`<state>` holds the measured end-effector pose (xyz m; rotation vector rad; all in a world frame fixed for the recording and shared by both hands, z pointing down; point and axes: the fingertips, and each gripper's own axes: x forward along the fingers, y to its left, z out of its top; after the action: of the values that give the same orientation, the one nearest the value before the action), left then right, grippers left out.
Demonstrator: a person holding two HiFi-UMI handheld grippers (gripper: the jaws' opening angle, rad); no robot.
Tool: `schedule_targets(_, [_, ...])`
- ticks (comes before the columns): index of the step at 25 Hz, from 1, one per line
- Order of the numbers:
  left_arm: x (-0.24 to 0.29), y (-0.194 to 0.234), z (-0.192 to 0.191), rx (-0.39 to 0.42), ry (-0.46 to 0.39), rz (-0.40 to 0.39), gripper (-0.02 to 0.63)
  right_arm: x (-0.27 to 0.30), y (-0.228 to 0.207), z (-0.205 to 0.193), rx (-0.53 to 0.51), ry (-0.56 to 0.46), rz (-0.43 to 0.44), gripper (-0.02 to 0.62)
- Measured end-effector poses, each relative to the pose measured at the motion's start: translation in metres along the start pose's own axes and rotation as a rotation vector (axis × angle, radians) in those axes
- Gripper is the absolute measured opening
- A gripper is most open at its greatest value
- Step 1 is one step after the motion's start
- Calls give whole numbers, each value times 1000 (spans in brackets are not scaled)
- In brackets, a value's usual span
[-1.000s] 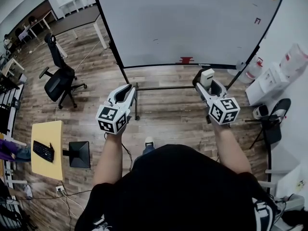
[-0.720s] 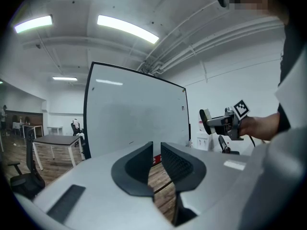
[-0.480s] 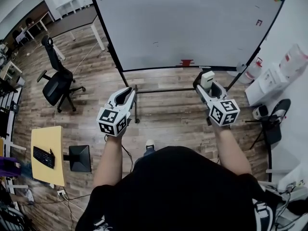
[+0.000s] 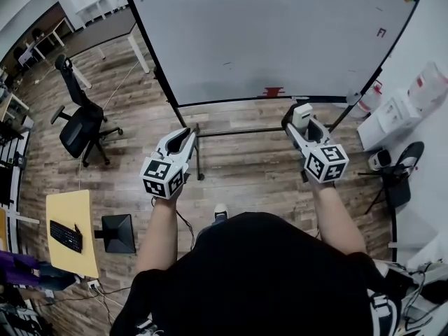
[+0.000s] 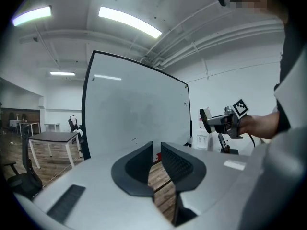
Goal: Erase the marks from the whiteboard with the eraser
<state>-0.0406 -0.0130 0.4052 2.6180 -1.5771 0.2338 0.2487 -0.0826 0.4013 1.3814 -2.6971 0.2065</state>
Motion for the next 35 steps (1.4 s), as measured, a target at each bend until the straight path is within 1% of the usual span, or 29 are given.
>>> schedule_targets(10, [28,33,-7,-16,17,-27,61,33,-8,-2,11,17,-30,250])
schedule_targets(18, [46,59,-10,-20,27,-42,61,63,-7,-5,17,30,-31,250])
schedule_targets(35, [77,114,-18,-24,39,-55,61,116,-8,-7,25,52,-53,250])
